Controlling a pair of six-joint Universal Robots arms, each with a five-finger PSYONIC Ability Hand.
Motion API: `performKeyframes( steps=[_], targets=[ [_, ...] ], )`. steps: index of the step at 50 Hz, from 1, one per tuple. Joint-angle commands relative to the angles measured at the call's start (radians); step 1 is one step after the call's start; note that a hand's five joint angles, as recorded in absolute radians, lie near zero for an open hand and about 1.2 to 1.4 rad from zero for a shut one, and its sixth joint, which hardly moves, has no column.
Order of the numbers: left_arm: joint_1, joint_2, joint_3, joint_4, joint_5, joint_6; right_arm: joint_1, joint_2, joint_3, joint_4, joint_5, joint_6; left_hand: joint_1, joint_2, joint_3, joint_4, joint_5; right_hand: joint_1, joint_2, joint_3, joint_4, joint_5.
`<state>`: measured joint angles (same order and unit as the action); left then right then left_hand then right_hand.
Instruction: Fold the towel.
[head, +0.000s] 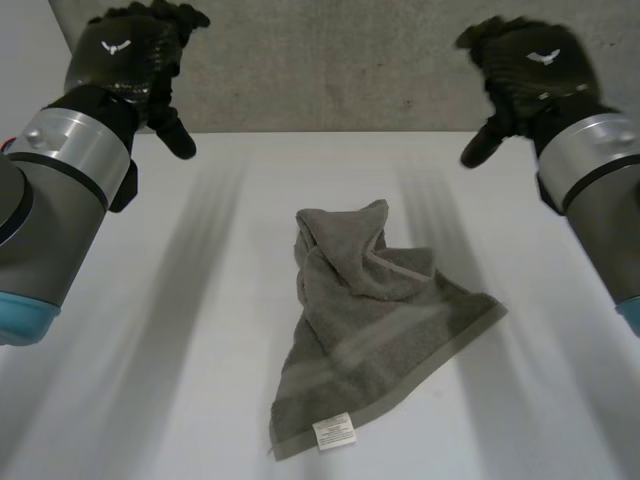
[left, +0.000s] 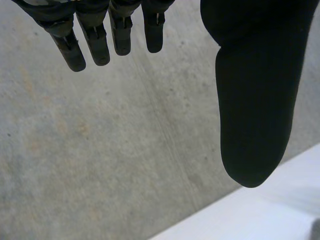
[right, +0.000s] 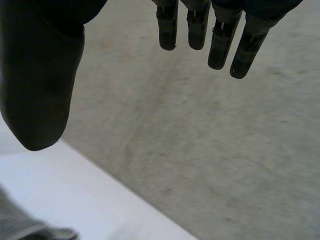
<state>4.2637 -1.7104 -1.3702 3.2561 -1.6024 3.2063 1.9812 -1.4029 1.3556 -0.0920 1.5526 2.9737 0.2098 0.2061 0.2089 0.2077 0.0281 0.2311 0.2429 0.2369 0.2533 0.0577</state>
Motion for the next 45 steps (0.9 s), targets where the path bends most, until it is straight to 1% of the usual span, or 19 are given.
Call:
performKeyframes(
  steps=[1, 8, 14, 23, 28, 30, 31, 32, 33, 35, 36, 38, 39, 40, 41, 43, 44, 45],
  targets=[
    [-0.001, -0.02, 0.019, -0.061, -0.004, -0.002, -0.015, -0.002, -0.023, 0.066, 0.064, 0.013, 0.01, 0.013, 0.01, 0.012, 0.017, -0.057, -0.068, -0.062, -0.079, -0.058],
    [0.01, -0.02, 0.034, -0.099, -0.004, -0.003, -0.024, 0.005, -0.056, 0.106, 0.072, 0.015, 0.01, 0.013, 0.01, 0.012, 0.017, -0.057, -0.068, -0.062, -0.079, -0.058],
    [0.01, -0.02, 0.039, -0.101, -0.002, -0.003, -0.041, 0.002, -0.055, 0.106, 0.093, 0.015, 0.01, 0.013, 0.01, 0.012, 0.017, -0.057, -0.068, -0.062, -0.079, -0.058],
    [0.011, -0.02, 0.039, -0.099, -0.001, -0.003, -0.042, 0.002, -0.055, 0.107, 0.093, 0.013, 0.004, 0.007, 0.005, 0.006, 0.011, -0.057, -0.068, -0.062, -0.079, -0.058],
    [0.007, -0.02, 0.03, -0.092, 0.006, -0.002, -0.042, 0.002, -0.05, 0.112, 0.066, 0.01, 0.004, 0.007, 0.005, 0.006, 0.011, -0.057, -0.068, -0.062, -0.079, -0.058],
    [0.001, -0.024, 0.034, -0.073, 0.015, 0.001, -0.038, 0.005, -0.047, 0.145, 0.026, -0.011, -0.002, 0.002, -0.001, 0.0, 0.005, -0.057, -0.068, -0.062, -0.079, -0.058],
    [0.001, -0.025, 0.034, -0.073, 0.015, 0.001, -0.038, 0.005, -0.047, 0.146, 0.026, -0.012, -0.002, 0.002, -0.001, 0.0, 0.005, -0.057, -0.068, -0.062, -0.079, -0.058],
    [0.001, -0.037, 0.037, -0.05, 0.028, 0.001, -0.038, 0.015, -0.043, 0.178, -0.006, -0.03, -0.005, -0.001, -0.004, -0.003, 0.002, -0.057, -0.068, -0.062, -0.079, -0.058],
    [0.001, -0.037, 0.037, -0.05, 0.029, 0.001, -0.038, 0.015, -0.042, 0.178, -0.006, -0.03, -0.005, -0.001, -0.004, -0.003, 0.002, -0.057, -0.068, -0.062, -0.079, -0.058],
    [-0.001, -0.102, 0.042, 0.012, 0.087, 0.007, -0.033, 0.065, -0.041, 0.236, -0.063, -0.039, -0.005, -0.001, -0.004, -0.003, 0.002, -0.057, -0.068, -0.062, -0.079, -0.058],
    [-0.001, -0.103, 0.042, 0.013, 0.087, 0.007, -0.033, 0.065, -0.041, 0.236, -0.063, -0.039, -0.005, -0.001, -0.004, -0.003, 0.002, -0.057, -0.068, -0.062, -0.079, -0.058],
    [-0.013, -0.178, 0.056, 0.059, 0.174, 0.009, -0.03, 0.102, -0.027, 0.264, -0.107, -0.03, 0.007, 0.01, 0.007, 0.009, 0.014, -0.057, -0.068, -0.062, -0.079, -0.058],
    [-0.013, -0.178, 0.056, 0.059, 0.174, 0.009, -0.03, 0.102, -0.027, 0.264, -0.108, -0.03, 0.007, 0.01, 0.008, 0.009, 0.014, -0.057, -0.068, -0.062, -0.079, -0.058],
    [-0.027, -0.222, 0.069, 0.069, 0.218, 0.012, -0.03, 0.113, -0.017, 0.267, -0.118, -0.021, 0.01, 0.013, 0.01, 0.012, 0.017, -0.057, -0.068, -0.062, -0.079, -0.058],
    [-0.027, -0.222, 0.069, 0.07, 0.219, 0.012, -0.03, 0.113, -0.016, 0.267, -0.118, -0.021, 0.01, 0.013, 0.01, 0.012, 0.017, -0.057, -0.068, -0.062, -0.079, -0.058],
    [-0.053, -0.326, 0.111, 0.077, 0.288, 0.017, -0.027, 0.142, 0.005, 0.259, -0.14, 0.01, 0.012, 0.016, 0.013, 0.015, 0.02, -0.057, -0.068, -0.062, -0.079, -0.058],
    [-0.053, -0.327, 0.111, 0.077, 0.288, 0.017, -0.027, 0.142, 0.005, 0.259, -0.14, 0.01, 0.013, 0.016, 0.013, 0.015, 0.02, -0.057, -0.068, -0.062, -0.079, -0.058],
    [-0.062, -0.378, 0.138, 0.077, 0.305, 0.024, -0.027, 0.18, 0.007, 0.256, -0.147, 0.033, 0.015, 0.019, 0.016, 0.017, 0.023, -0.057, -0.068, -0.062, -0.079, -0.058]
  ],
)
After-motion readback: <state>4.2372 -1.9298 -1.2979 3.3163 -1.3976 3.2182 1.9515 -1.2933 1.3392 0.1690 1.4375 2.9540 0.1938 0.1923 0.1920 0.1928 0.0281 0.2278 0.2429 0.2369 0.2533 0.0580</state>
